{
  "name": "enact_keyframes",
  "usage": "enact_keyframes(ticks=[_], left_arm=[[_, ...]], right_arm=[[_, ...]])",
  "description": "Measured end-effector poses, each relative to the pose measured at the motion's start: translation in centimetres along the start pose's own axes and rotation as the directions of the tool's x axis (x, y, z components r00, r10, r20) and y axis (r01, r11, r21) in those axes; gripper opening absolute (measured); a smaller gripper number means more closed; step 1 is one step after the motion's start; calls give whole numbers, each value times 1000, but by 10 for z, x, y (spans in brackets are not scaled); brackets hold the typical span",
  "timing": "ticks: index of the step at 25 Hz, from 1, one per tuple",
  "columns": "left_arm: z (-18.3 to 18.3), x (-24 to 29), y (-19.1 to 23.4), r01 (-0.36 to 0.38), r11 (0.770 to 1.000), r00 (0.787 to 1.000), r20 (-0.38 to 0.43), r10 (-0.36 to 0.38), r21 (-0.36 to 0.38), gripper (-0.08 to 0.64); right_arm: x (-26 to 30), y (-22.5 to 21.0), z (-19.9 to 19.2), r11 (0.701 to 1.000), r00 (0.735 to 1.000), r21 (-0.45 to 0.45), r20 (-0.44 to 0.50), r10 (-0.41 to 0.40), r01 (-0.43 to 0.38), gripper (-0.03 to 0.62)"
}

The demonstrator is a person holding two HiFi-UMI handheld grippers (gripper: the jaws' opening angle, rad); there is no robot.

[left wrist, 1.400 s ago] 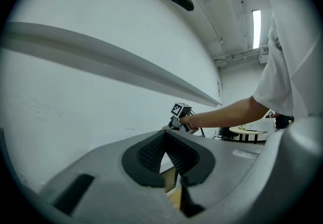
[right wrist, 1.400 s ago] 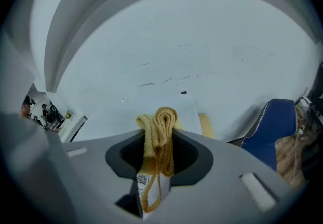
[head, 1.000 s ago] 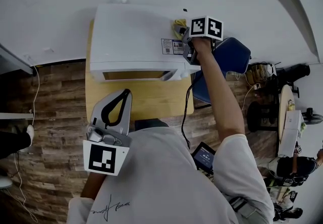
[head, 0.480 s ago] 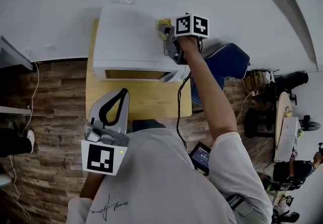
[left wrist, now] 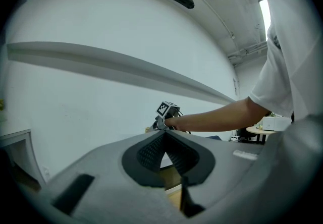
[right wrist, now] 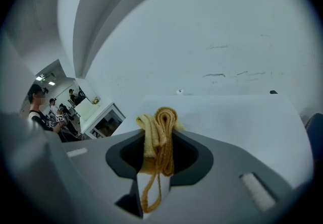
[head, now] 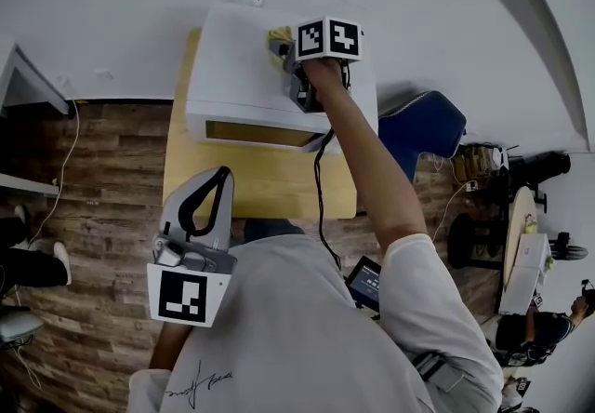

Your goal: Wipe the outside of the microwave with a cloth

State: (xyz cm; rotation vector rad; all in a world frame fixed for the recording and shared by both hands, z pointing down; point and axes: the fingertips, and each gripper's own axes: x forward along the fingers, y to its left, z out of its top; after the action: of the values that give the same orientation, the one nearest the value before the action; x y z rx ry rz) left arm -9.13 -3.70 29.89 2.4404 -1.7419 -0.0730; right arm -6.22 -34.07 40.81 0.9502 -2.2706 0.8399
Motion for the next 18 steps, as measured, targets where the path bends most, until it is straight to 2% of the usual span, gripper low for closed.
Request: enact_keyframes(ticks=[8,15,18], left_arm=[[1,-24,11,-89,996,996,1,89,5,-9],[0,-41,25,-176,984,984,-8,176,-9,-9],[1,-45,30,-204,979,979,-9,204,-7,-9]], right_arm=[[29,49,4,996,996,-37,-33,84,-86,118],[62,99,11,980,978,4,-52,200,-200,118],[72,120,10,975,974,-45,-70,215,-218,118]])
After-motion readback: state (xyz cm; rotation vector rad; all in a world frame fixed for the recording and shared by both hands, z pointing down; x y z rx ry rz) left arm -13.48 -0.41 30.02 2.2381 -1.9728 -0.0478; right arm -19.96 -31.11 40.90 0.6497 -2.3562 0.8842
